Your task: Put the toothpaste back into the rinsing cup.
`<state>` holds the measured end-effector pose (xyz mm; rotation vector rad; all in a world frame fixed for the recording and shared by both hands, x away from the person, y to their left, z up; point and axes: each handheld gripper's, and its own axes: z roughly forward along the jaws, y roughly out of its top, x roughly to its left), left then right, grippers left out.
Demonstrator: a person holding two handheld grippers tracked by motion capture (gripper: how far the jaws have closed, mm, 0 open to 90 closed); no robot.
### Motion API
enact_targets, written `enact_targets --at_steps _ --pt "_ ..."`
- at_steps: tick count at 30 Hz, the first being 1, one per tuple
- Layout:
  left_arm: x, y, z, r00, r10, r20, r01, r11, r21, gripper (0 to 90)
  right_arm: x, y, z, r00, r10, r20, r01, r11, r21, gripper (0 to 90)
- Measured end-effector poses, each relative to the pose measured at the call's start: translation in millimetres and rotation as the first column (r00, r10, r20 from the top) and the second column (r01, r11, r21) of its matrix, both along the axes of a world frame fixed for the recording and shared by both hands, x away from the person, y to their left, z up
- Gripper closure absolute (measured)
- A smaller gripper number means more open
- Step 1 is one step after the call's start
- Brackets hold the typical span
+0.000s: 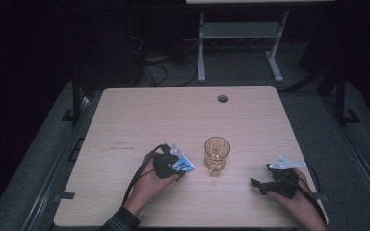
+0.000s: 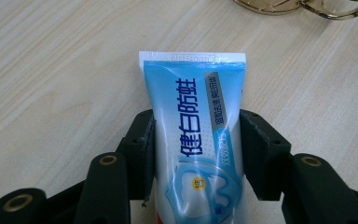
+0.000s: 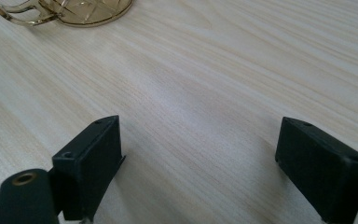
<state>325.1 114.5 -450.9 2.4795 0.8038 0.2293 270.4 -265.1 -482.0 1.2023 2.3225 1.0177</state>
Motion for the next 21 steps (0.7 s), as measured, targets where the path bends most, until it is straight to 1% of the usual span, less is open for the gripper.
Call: enact_targets --at_steps 6,14,21 --pt "-0.7 -0.9 1.3 0.9999 0.002 -0.013 -0.002 1.0000 0.003 54.7 0.0 0.0 0.0 1.0000 0.000 0.000 0.000 1.000 0.000 13.5" --pt "-1.3 0.7 5.3 0.9994 -0.003 -0.034 0.002 1.0000 -0.004 63.9 0.0 0.0 0.0 1.0000 -0.001 0.000 0.001 1.000 0.000 13.5" --pt "-2.5 2.7 8.2 0.9994 -0.016 -0.032 0.016 0.9999 -0.004 69.0 0.0 0.0 0.0 1.0000 0.000 0.000 0.000 1.000 0.000 13.5"
